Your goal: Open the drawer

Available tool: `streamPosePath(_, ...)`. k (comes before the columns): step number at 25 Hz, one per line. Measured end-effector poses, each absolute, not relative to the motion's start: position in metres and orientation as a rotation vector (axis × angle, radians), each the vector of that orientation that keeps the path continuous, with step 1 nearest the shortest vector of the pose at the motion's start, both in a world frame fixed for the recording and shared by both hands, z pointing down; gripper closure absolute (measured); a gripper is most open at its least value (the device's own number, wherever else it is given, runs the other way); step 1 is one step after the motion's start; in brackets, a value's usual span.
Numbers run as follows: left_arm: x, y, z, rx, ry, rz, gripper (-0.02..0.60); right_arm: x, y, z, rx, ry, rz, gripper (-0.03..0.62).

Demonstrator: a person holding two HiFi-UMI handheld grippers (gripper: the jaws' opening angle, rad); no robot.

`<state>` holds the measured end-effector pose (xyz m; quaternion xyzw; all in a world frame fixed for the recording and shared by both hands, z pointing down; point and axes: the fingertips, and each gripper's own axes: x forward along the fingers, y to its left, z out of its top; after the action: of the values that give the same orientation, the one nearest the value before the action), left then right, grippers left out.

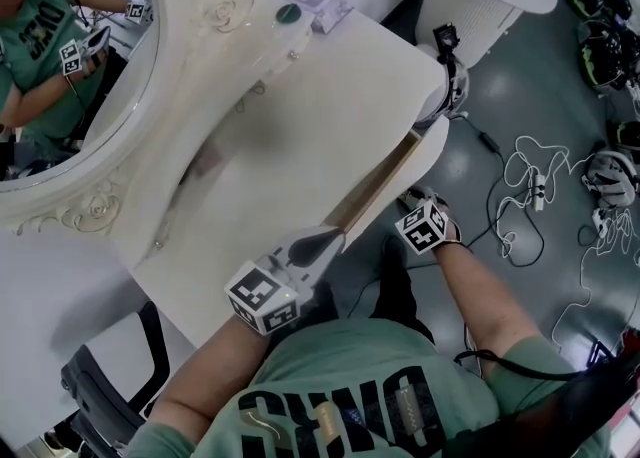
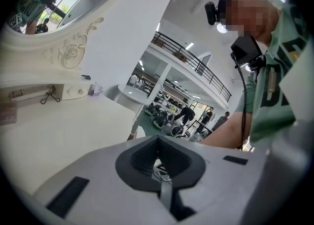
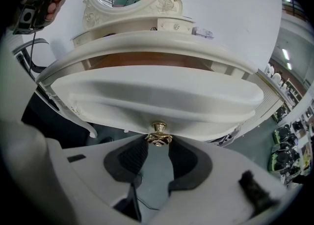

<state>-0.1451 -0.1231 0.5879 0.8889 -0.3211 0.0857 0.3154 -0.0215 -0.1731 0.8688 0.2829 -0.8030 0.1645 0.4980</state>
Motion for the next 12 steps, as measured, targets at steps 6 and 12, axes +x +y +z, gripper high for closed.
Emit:
streamPosePath(6,-0.142,-0.123,0.586,2.347,-0.841,0.226,0.572,-0.014,-0.168,0.869,0.686,-1.939,0.399,0.459)
streamPosePath(12,-0.135,-0.122,0.586,2.351,-0.830,0.225,0.572,-0.008,-0.163,0.868,0.695,-1.937,0.407,0.459)
